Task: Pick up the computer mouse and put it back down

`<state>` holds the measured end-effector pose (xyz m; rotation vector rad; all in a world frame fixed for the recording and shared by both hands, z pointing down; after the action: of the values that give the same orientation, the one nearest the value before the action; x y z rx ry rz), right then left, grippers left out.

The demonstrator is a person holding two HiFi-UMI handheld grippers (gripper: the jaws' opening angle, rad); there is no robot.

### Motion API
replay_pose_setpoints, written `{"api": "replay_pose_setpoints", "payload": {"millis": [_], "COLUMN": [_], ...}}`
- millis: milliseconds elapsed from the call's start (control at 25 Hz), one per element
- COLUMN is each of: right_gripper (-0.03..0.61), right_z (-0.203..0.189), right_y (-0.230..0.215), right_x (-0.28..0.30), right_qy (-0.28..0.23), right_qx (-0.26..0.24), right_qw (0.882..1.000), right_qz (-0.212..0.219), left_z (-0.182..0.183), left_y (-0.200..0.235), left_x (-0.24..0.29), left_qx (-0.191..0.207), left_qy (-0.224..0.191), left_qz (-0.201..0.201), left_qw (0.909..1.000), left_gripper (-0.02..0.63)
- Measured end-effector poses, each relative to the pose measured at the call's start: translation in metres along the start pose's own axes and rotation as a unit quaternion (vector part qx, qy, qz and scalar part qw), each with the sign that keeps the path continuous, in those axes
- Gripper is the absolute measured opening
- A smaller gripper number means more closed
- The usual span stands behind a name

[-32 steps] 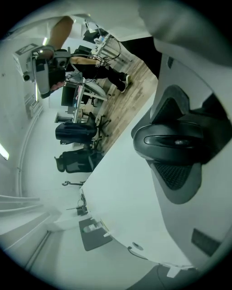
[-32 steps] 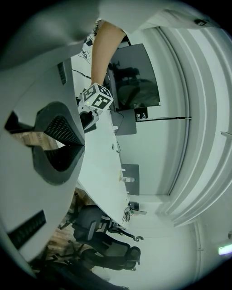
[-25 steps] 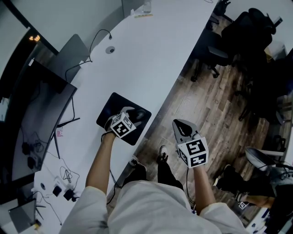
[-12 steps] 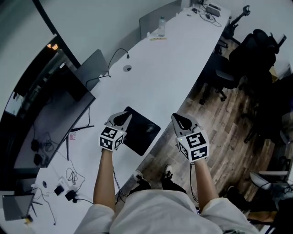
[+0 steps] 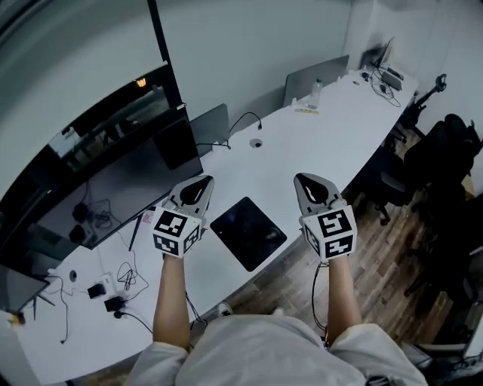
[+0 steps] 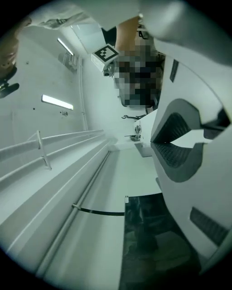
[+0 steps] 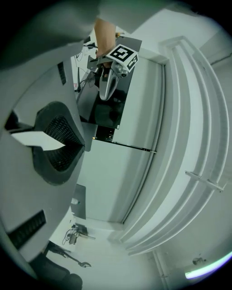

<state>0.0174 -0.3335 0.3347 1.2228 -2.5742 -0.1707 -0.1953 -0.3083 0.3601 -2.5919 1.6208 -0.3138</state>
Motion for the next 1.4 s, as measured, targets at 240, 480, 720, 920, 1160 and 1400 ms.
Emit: {"api": "replay_pose_setpoints", "payload": {"millis": [240, 480, 720, 920, 1160, 1400], "right_gripper": [0.015, 0.014, 0.013, 0.012, 0.012, 0.012], "right_z": [0.047, 0.064, 0.066, 0.065, 0.062, 0.062], "right_y": [0.037, 0.069, 0.085, 0.088, 0.089, 0.093], "right_x": [0.003, 0.006, 0.007, 0.009, 0.013, 0.014], "right_qy": [-0.05, -0.061, -0.059, -0.051, -0.048, -0.047], "right_qx": [-0.03, -0.056, -0.068, -0.07, -0.066, -0.063], "right_qw": [0.997, 0.993, 0.992, 0.992, 0.993, 0.993], "right_qz": [0.047, 0.081, 0.094, 0.092, 0.088, 0.092], "left_z": [0.04, 0.05, 0.052, 0.05, 0.042, 0.04], "left_y": [0.013, 0.022, 0.02, 0.016, 0.017, 0.019], "left_x": [-0.04, -0.073, -0.082, -0.082, -0.082, -0.087], "left_qx": [0.036, 0.04, 0.067, 0.067, 0.063, 0.062], "left_qy": [-0.024, -0.029, -0.017, -0.013, -0.005, -0.003], "left_qz": [0.034, 0.065, 0.078, 0.067, 0.063, 0.06], "left_qw": [0.9985, 0.9966, 0.9946, 0.9954, 0.996, 0.9962], "left_gripper": [0.017, 0.017, 0.018, 0.018, 0.018, 0.018]}}
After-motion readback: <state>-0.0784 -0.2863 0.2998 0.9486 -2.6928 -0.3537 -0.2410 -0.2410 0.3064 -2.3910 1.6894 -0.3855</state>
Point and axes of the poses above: the fingertips, and each gripper's own axes: x forward along the fingers, y to its left, z out of its top, the point moved 2 cm from there along -x, backward along the fingers
